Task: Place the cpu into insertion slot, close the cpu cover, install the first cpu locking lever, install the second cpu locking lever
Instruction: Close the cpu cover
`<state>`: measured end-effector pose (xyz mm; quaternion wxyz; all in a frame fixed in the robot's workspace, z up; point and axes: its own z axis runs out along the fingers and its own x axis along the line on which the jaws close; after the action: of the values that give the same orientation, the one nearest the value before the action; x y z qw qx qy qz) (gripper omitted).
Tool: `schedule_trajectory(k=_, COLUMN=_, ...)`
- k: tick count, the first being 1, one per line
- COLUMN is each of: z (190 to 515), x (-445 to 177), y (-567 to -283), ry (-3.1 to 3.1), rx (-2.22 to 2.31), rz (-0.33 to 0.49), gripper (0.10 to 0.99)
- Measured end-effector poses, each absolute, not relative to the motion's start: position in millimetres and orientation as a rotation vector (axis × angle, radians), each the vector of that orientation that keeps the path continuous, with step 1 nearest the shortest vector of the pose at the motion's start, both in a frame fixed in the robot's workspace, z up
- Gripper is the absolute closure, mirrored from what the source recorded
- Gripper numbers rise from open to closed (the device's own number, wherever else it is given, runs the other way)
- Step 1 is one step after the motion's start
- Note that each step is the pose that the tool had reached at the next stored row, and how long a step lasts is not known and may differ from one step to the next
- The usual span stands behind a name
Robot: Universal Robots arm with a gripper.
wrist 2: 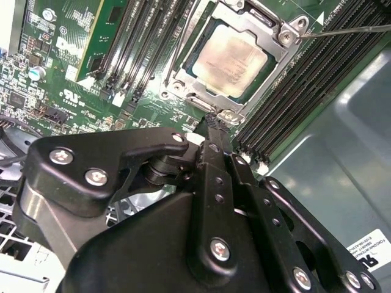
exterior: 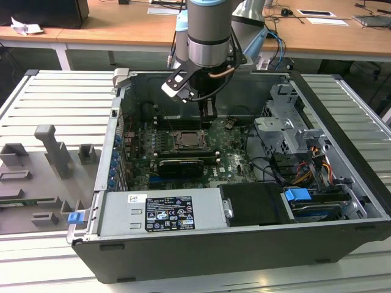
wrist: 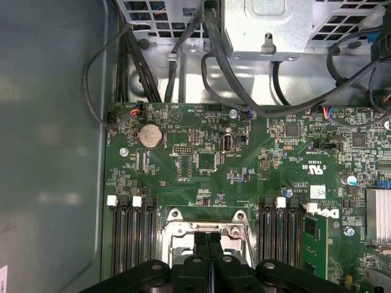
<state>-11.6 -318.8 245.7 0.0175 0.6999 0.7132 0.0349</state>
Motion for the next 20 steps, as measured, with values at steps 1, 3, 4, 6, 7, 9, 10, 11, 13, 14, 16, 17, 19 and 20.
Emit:
schedule_trajectory(k=1, z=245.7, x=-11.8, y=-318.8, ry=2.216, rx=2.174, rz=0.109, gripper=0.98)
schedule_trajectory(k=3, z=245.7, x=-12.2, y=-318.8, ry=2.216, rx=2.174, rz=0.108, gripper=0.98)
schedule_trajectory(k=4, z=245.7, x=-12.6, y=-318.7, ry=2.216, rx=2.174, rz=0.109, gripper=0.98)
schedule_trajectory(k=6, z=245.7, x=-13.1, y=-318.8, ry=2.216, rx=2.174, rz=0.109, gripper=0.98)
schedule_trajectory(k=7, z=245.7, x=-13.3, y=-318.8, ry=2.216, rx=2.174, rz=0.108, gripper=0.98)
schedule_trajectory(k=9, z=245.7, x=-14.0, y=-318.7, ry=2.216, rx=2.175, rz=0.109, gripper=0.98)
schedule_trajectory(k=10, z=245.7, x=-14.4, y=-318.8, ry=2.216, rx=2.174, rz=0.109, gripper=0.98)
schedule_trajectory(k=11, z=245.7, x=-14.9, y=-318.8, ry=2.216, rx=2.174, rz=0.109, gripper=0.98)
schedule_trajectory(k=13, z=245.7, x=-15.6, y=-318.8, ry=2.216, rx=2.174, rz=0.109, gripper=0.98)
schedule_trajectory(k=14, z=245.7, x=-15.9, y=-318.8, ry=2.216, rx=2.174, rz=0.109, gripper=0.98)
schedule_trajectory(k=16, z=245.7, x=-16.5, y=-318.8, ry=2.216, rx=2.174, rz=0.109, gripper=0.98)
schedule_trajectory(k=17, z=245.7, x=-17.1, y=-318.8, ry=2.216, rx=2.174, rz=0.109, gripper=0.98)
schedule_trajectory(k=19, z=245.7, x=-18.2, y=-318.8, ry=2.216, rx=2.174, rz=0.109, gripper=0.98)
schedule_trajectory(k=20, z=245.7, x=-18.9, y=-318.8, ry=2.216, rx=2.174, rz=0.109, gripper=0.98)
